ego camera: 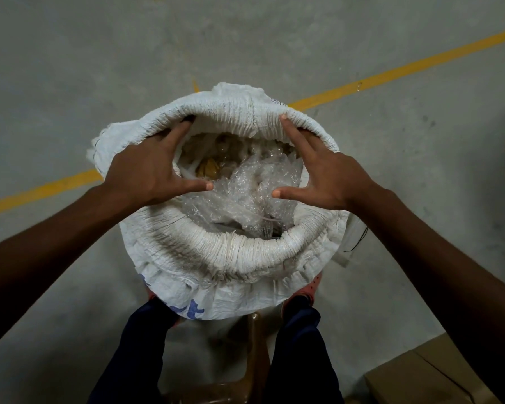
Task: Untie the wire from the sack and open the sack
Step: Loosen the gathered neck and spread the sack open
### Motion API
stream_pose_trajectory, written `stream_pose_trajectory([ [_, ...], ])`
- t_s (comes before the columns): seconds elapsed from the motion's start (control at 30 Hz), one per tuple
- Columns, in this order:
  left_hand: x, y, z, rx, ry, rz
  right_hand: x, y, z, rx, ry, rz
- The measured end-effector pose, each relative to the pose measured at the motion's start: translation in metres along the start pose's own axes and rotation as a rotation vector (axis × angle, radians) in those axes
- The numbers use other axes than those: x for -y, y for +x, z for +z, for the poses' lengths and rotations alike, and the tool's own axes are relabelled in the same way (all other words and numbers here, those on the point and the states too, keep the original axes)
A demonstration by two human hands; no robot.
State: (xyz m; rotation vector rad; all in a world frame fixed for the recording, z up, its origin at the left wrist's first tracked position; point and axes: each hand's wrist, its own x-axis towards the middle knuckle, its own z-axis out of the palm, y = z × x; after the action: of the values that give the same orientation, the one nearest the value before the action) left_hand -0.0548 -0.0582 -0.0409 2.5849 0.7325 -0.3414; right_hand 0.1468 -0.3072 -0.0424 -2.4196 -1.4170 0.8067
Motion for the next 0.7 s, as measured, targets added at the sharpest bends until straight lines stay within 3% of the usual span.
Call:
stream_pose_trajectory([
  [0.7, 0.001, 0.008, 0.010, -0.040, -0.050, 0.021, -0.014, 0.013, 0.013, -0.070, 0.071, -0.016],
])
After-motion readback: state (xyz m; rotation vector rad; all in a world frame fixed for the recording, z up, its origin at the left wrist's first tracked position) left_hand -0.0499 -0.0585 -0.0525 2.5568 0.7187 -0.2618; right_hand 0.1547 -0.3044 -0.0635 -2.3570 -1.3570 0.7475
